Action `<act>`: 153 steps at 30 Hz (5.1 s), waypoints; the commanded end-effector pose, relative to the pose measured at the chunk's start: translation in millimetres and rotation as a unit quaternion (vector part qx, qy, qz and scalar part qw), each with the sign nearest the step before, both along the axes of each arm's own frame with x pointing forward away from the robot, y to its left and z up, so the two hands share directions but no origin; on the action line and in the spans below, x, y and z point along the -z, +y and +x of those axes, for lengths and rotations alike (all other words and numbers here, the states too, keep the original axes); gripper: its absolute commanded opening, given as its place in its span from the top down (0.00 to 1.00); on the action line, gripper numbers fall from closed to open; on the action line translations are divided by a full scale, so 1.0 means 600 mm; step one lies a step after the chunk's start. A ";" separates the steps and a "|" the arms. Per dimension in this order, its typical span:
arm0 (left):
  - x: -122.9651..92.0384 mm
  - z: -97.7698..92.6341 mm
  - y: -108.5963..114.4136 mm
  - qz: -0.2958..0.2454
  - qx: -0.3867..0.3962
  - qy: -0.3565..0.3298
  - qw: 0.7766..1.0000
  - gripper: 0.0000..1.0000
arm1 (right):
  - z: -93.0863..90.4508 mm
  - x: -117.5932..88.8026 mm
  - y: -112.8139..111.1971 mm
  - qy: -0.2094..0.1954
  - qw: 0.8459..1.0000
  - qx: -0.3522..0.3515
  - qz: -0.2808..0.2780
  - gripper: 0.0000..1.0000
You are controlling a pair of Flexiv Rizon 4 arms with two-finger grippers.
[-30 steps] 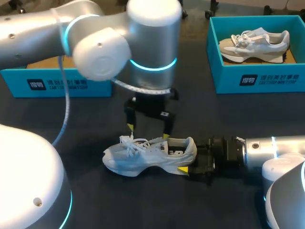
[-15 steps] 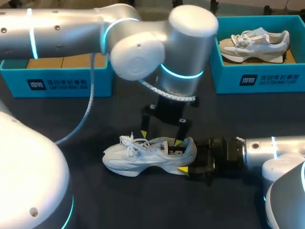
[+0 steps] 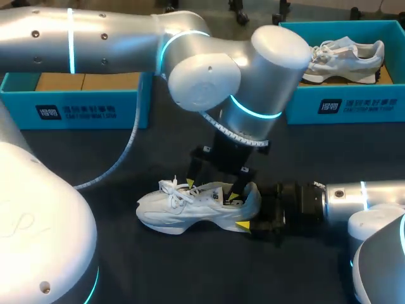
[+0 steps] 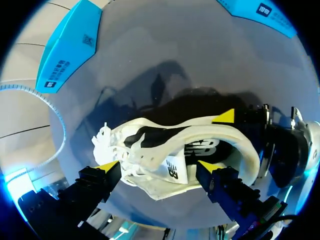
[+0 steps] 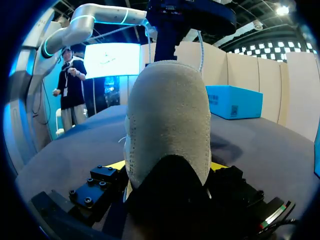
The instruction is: Take the shoe out of the shoebox, open the shoe tongue, remove and reinsert the insole, then place the shoe into the shoebox
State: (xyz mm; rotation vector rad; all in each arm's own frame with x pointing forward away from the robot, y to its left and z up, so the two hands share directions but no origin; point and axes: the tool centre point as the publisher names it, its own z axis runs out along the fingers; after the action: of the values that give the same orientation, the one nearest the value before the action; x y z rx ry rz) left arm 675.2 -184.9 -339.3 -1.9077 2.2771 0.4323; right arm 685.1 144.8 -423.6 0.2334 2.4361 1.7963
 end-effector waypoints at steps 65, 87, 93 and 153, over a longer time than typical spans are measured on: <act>-0.071 0.007 0.146 -0.295 -0.024 0.057 0.953 1.00 | 0.002 0.005 0.007 -0.001 1.000 0.001 -0.002 1.00; -0.032 0.010 0.206 -0.385 -0.033 0.040 0.921 1.00 | 0.002 0.005 0.007 -0.001 1.000 0.001 -0.002 1.00; -0.010 0.014 0.217 -0.370 -0.023 0.038 0.928 1.00 | 0.002 0.005 0.007 -0.001 1.000 0.001 -0.002 1.00; -0.211 0.126 0.204 -0.228 0.240 -0.011 0.944 1.00 | 0.002 0.005 0.007 -0.001 1.000 0.001 -0.002 1.00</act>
State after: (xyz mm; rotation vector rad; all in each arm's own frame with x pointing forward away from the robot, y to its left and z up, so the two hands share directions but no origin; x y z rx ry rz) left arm 754.0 -56.9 -224.6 -1.4943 2.8878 -0.2212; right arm 685.4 145.4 -423.6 0.2337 2.4351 1.7966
